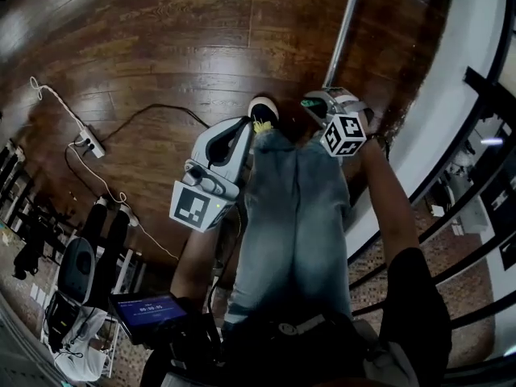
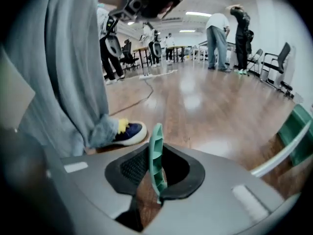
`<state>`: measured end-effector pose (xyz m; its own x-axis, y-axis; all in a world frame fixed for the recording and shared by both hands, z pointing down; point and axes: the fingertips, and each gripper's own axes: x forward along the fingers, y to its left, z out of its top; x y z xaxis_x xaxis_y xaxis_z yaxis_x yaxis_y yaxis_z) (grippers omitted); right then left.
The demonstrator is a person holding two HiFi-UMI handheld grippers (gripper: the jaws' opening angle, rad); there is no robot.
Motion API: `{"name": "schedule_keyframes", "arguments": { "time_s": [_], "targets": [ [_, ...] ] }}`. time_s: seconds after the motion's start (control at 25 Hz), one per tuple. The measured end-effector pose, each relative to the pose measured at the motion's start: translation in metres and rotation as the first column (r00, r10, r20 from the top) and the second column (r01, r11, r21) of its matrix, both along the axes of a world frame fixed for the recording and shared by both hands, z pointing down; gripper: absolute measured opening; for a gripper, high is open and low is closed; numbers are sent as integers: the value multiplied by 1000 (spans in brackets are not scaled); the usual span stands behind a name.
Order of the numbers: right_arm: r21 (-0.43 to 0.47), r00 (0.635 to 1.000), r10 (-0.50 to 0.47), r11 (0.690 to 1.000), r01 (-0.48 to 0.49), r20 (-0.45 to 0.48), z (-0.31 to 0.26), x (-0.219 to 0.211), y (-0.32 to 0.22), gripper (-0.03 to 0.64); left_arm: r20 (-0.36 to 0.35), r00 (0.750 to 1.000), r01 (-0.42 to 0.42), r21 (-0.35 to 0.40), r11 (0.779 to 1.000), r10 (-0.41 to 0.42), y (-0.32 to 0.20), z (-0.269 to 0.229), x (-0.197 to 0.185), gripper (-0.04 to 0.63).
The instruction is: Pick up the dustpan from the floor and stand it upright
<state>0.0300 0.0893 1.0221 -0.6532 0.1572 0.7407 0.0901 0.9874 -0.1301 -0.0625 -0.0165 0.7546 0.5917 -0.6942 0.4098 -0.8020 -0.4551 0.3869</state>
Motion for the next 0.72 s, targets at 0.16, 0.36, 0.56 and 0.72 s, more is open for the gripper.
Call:
{"name": "schedule_keyframes", "arguments": {
  "time_s": [0.16,0.36,0.56,0.72],
  "targets": [
    [-102,987,133,987,-124,88,-186,4,-42,64,-60,998,1,61,998,3,-25,-127,9,18],
    [-294,913,360,909,-296,191,-374,-11,-109,74,-86,995,-31,182,983,47,-53,-268,3,18],
    [-526,809,551,759,-383,205,-502,-29,-143,83,-99,993,-27,275,961,57,-65,-379,-15,18],
    [-718,731,663,587,-374,162,-527,-25,-172,83,-112,993,-10,316,949,47,-94,-403,-5,18]
  ]
}}
